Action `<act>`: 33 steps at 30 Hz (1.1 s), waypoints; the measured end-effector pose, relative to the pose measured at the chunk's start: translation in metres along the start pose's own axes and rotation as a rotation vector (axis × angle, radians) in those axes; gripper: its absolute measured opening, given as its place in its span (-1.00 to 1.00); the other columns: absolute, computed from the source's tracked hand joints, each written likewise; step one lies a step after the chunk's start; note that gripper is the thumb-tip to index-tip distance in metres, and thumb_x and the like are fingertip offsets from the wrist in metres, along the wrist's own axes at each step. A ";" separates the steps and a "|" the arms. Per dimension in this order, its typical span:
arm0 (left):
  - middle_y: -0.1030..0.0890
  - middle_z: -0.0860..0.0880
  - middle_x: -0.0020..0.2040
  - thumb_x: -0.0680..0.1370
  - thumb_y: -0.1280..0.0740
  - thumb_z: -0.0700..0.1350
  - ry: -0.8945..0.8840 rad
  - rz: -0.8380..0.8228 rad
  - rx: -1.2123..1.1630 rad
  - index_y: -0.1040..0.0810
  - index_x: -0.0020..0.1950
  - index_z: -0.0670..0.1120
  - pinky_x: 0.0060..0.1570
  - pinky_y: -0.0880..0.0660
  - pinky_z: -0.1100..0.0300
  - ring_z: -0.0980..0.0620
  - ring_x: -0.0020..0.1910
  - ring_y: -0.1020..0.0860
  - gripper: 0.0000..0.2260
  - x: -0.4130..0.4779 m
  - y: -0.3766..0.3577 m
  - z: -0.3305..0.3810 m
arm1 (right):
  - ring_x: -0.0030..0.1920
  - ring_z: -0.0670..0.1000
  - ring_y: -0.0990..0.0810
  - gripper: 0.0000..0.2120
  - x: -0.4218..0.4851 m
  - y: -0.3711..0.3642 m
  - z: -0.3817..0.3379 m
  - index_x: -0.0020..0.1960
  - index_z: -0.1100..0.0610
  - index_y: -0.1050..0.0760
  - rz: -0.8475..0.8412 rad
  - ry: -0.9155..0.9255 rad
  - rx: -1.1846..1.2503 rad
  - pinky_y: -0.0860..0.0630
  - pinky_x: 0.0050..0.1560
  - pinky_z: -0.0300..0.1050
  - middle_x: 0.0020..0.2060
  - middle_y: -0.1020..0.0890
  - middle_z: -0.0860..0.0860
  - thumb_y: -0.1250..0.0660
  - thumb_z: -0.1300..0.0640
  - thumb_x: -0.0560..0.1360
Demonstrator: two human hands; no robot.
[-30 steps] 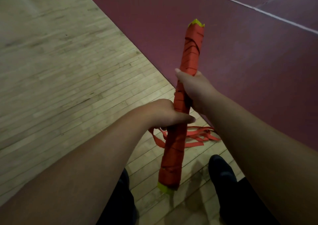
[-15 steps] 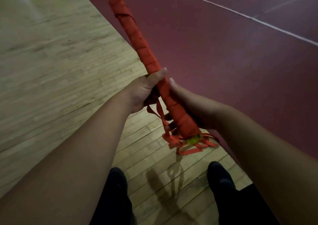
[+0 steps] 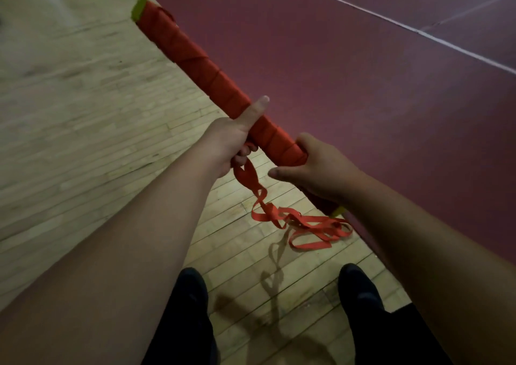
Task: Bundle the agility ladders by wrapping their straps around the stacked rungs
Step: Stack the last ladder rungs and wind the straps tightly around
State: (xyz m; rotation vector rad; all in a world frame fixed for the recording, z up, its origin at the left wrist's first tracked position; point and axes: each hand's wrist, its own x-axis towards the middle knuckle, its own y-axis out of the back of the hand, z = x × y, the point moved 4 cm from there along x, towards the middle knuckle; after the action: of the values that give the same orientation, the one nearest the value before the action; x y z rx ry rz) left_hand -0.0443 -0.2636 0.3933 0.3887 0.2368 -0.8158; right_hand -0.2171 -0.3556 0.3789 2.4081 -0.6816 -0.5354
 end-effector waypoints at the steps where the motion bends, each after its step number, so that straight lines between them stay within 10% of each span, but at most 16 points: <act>1: -0.44 0.02 -0.45 0.46 -0.48 0.47 -0.030 -0.034 -0.066 -0.49 -0.20 -0.04 -0.45 -0.24 0.17 0.07 -0.49 -0.29 -0.43 -0.001 -0.002 0.001 | -0.10 0.05 -0.76 -0.54 -0.001 0.003 -0.003 0.26 -0.04 -0.47 -0.083 -0.020 0.137 -0.64 -0.11 -0.03 -0.02 -0.71 0.01 -0.56 -0.17 0.51; 7: -0.37 -0.05 -0.34 0.44 -0.41 0.47 -0.215 -0.220 -0.137 -0.47 -0.12 -0.07 -0.40 -0.26 0.11 0.00 -0.44 -0.31 -0.41 -0.013 -0.012 0.017 | -0.10 0.17 -0.71 -0.50 -0.023 0.006 -0.020 0.40 0.18 -0.44 -0.671 -0.081 0.741 -0.66 -0.08 0.06 0.07 -0.73 0.22 -0.40 -0.07 0.57; 17: -0.64 -0.01 -0.31 0.47 -0.34 0.55 0.024 -0.120 0.261 -0.70 -0.06 -0.04 -0.32 -0.43 0.13 0.06 -0.41 -0.47 -0.36 -0.012 -0.002 0.009 | -0.15 -0.02 -0.64 -0.35 0.003 -0.005 -0.001 0.34 -0.02 -0.42 0.056 -0.056 -0.208 -0.56 -0.19 -0.09 -0.09 -0.60 -0.04 -0.53 -0.35 0.45; 22: -0.54 -0.02 -0.39 0.57 -0.38 0.35 -0.043 -0.099 0.157 -0.60 -0.16 -0.06 -0.44 -0.29 0.19 0.05 -0.46 -0.36 -0.54 -0.014 -0.001 0.010 | -0.16 0.01 -0.70 -0.47 -0.005 0.002 -0.007 0.18 -0.04 -0.53 0.003 -0.029 0.093 -0.61 -0.18 -0.07 -0.11 -0.69 0.01 -0.38 -0.46 0.51; 29: -0.37 -0.04 -0.37 0.62 -0.34 0.26 -0.289 -0.383 0.072 -0.47 -0.21 -0.07 -0.40 -0.26 0.18 0.03 -0.43 -0.30 -0.57 -0.030 -0.010 0.031 | -0.11 0.16 -0.70 -0.47 -0.023 0.019 -0.019 0.42 0.18 -0.46 -0.647 -0.075 0.718 -0.67 0.01 0.14 0.05 -0.71 0.19 -0.43 -0.09 0.58; 33: -0.47 -0.02 -0.41 0.62 -0.32 0.37 -0.182 -0.354 0.192 -0.55 -0.15 -0.12 -0.39 -0.38 0.20 0.05 -0.45 -0.38 -0.46 -0.030 -0.004 0.032 | -0.20 0.12 -0.67 -0.62 -0.017 0.024 -0.017 0.31 0.10 -0.54 -0.443 -0.039 0.576 -0.65 -0.12 0.06 -0.10 -0.66 0.13 -0.50 -0.01 0.57</act>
State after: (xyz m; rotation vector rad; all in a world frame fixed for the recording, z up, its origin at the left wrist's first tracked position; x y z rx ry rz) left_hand -0.0651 -0.2595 0.4318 0.4565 0.0558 -1.2215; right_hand -0.2302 -0.3552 0.4100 3.1296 -0.3380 -0.6262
